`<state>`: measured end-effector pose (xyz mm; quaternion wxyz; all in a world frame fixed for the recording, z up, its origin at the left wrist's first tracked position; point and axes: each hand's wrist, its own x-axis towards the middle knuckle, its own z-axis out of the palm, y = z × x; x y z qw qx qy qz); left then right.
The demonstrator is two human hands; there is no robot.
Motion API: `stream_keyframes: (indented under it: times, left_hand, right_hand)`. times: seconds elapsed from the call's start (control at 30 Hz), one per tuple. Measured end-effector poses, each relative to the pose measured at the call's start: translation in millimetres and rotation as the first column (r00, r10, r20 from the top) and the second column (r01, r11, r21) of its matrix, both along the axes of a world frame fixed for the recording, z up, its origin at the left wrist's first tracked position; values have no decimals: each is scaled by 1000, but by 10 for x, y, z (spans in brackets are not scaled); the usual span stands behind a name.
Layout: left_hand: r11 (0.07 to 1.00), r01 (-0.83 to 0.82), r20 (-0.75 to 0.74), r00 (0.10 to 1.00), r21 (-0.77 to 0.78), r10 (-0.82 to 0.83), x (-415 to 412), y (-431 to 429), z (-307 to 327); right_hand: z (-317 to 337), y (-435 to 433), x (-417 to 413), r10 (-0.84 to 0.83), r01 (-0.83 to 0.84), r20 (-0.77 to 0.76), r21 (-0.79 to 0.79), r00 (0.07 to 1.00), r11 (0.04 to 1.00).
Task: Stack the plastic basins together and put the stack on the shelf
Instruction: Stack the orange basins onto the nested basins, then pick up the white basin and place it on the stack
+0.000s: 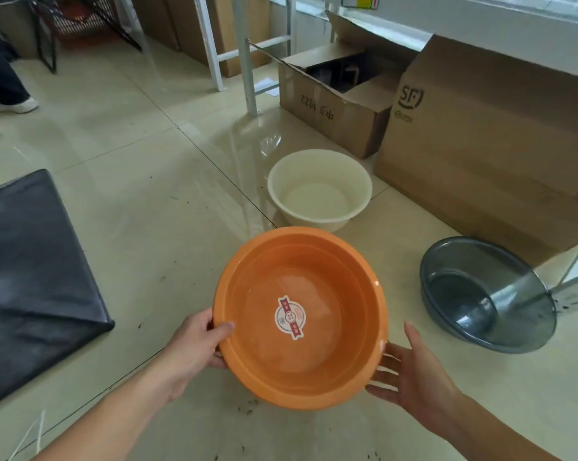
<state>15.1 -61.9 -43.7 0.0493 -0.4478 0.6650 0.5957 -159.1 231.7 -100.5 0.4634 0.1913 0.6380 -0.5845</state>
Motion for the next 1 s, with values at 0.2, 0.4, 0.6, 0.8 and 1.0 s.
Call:
stream_keyframes:
  times: [0.2, 0.4, 0.6, 0.8, 1.0]
  left_hand:
    - [943, 218, 210, 963, -251, -167, -102, -106, -214]
    - [996, -43, 33, 999, 84, 40, -160, -92, -331]
    - [946, -151, -9, 987, 288, 160, -66, -132, -430]
    - [782, -293, 15, 940, 551, 341, -22, -168, -503]
    - [771, -250, -17, 947, 585, 320, 71, -242, -616]
  right_hand:
    - [51, -55, -3, 182, -166, -185, 98, 966, 981]
    - [84, -80, -120, 356, -314, -158, 240, 921, 919]
    - [194, -462, -1032, 150, -84, -299, 224, 942, 971]
    - [165, -1523, -1875, -216, 201, -84, -156, 973, 967]
    - [60, -2058, -2021, -275, 276, 33, -225, 961, 934]
